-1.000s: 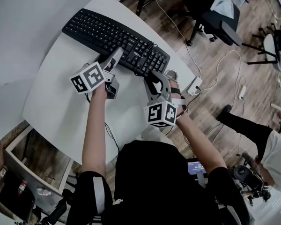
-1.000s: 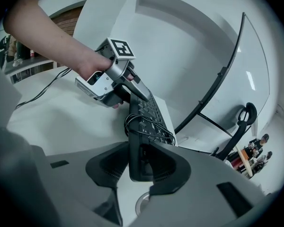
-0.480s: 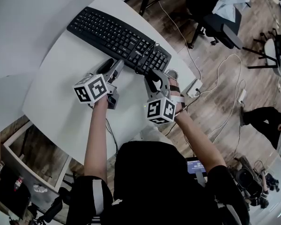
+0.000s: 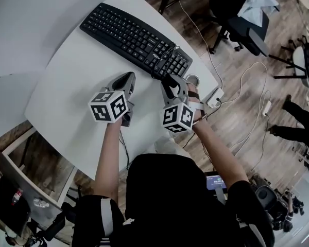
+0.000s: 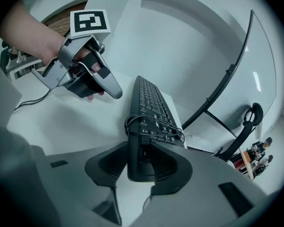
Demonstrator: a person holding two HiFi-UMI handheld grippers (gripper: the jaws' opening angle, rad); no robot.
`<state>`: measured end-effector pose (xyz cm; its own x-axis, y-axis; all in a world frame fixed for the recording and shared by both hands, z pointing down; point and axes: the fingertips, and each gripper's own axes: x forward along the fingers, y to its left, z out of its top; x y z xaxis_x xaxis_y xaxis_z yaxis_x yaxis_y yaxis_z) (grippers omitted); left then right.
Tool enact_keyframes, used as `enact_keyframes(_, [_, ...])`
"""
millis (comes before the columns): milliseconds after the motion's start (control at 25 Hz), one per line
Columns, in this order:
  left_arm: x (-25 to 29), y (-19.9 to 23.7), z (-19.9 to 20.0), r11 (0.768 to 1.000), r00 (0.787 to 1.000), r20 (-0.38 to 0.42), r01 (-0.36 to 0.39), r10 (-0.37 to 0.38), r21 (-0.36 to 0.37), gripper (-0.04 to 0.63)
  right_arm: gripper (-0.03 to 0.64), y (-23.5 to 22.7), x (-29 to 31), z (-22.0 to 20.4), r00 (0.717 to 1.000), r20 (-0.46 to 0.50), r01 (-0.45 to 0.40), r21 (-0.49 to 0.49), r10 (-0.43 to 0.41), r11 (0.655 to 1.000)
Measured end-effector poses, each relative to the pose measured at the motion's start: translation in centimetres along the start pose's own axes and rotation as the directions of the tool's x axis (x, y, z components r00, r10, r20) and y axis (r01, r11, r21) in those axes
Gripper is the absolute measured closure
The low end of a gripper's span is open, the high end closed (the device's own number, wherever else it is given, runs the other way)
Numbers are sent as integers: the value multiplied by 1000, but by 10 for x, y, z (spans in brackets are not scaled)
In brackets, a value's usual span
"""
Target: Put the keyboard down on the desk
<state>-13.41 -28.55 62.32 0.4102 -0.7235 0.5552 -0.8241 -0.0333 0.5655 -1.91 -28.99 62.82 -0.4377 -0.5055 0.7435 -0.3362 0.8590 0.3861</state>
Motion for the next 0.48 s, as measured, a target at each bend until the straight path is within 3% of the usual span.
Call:
enact_keyframes(240, [-8, -2, -5, 1000, 1000, -3, -9, 9, 12, 581, 440, 4, 6, -5, 999, -32, -35, 28, 36, 999])
enact_keyframes(480, [-13, 0, -7, 1000, 1000, 8, -27, 27, 9, 581, 472, 0, 5, -6, 1000, -15, 5, 66, -4, 998])
